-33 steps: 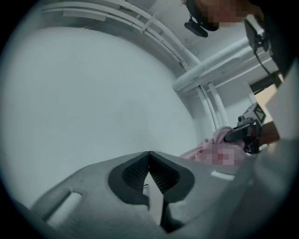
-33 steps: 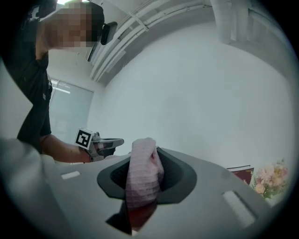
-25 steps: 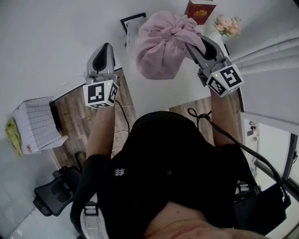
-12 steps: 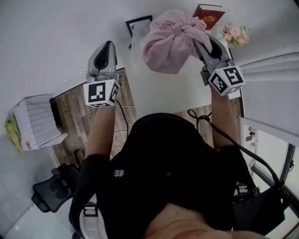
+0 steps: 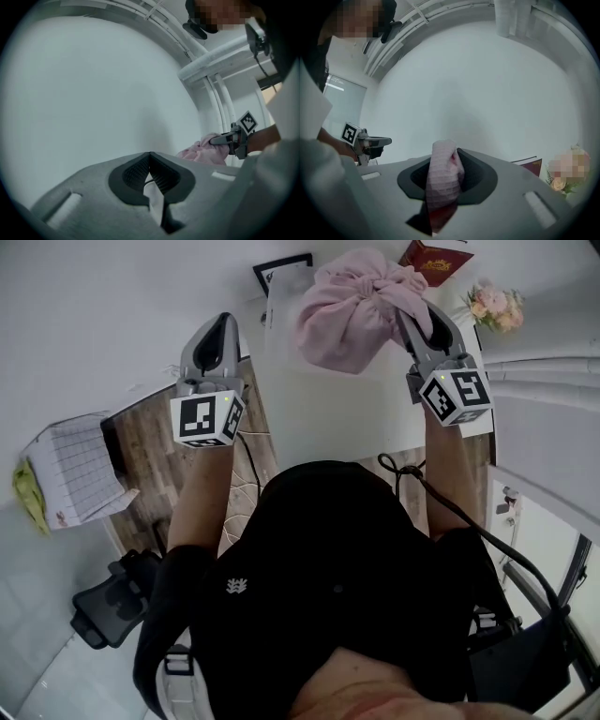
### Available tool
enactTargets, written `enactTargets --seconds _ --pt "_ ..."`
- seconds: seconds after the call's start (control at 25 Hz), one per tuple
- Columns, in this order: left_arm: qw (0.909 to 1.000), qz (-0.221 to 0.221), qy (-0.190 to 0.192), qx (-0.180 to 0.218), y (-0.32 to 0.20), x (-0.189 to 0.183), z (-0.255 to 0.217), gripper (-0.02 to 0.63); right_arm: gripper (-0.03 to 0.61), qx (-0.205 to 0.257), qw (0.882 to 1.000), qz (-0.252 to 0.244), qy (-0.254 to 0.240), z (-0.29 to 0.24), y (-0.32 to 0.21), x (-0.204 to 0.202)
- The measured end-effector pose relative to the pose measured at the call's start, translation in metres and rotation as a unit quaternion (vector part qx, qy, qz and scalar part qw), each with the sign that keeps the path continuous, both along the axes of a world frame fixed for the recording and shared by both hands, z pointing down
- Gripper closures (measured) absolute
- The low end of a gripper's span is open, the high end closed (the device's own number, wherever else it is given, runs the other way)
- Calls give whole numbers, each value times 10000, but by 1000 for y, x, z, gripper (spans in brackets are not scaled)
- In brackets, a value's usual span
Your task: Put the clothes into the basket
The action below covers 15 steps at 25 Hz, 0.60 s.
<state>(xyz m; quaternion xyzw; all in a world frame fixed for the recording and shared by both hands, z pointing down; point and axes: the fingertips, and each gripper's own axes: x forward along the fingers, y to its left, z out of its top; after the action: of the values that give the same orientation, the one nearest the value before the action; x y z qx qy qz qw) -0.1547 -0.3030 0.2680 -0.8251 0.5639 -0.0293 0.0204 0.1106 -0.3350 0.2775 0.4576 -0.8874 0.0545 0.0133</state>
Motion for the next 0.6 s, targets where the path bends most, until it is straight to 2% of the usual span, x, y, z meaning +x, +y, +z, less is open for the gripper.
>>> enactTargets --seconds 0.24,0.6 --pt "9997 89 -86 -204 -8 7 19 614 472 -184 9998 27 17 27 -10 -1" --pt "9990 33 -3 -456 -11 5 51 614 472 -584 9981 2 204 71 -17 -7"
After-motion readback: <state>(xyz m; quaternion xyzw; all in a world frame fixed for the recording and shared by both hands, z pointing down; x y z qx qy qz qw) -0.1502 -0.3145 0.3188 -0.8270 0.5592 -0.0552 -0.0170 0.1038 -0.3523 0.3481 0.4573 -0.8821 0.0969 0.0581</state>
